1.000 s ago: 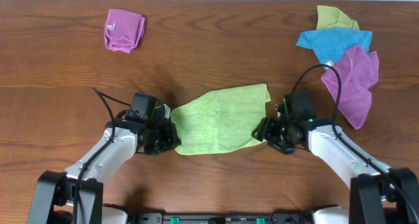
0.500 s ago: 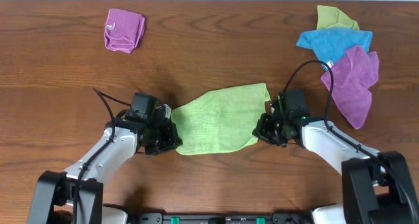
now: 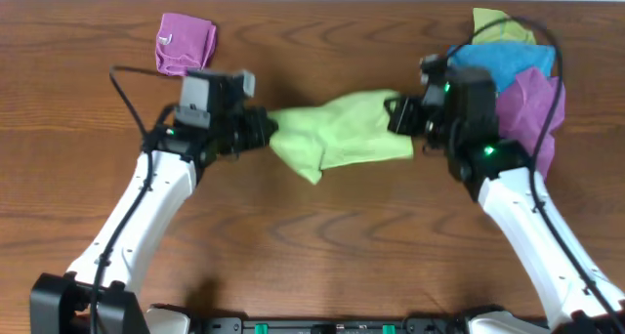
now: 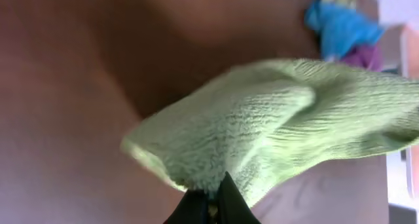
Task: Fold the cloth
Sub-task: 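Lift the held cloth and move both grippers toward the far edge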
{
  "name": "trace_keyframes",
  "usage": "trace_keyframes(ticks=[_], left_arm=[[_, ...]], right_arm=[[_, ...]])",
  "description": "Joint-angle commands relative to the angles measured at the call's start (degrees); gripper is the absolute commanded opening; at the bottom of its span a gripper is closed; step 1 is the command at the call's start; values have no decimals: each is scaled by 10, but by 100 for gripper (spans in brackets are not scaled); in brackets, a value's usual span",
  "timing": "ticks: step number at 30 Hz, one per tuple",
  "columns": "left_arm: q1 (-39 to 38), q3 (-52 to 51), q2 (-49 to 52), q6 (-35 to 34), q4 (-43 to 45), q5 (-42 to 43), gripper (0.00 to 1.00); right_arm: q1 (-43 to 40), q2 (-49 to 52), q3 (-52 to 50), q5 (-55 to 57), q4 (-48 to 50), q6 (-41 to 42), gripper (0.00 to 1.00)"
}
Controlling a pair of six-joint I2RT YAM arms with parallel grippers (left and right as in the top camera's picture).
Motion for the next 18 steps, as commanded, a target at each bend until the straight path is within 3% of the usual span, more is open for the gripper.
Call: trace_keyframes(ticks=[1, 8, 18], left_arm=[[18, 27, 17, -12, 29, -21, 6], [42, 94, 87, -22, 103, -6, 6], [56, 282, 207, -14, 96, 33, 6]], right_arm=[[3, 38, 59, 33, -5, -46, 1], [2, 129, 167, 63, 5, -79, 1], [-2, 238, 320, 63, 8, -85, 2]])
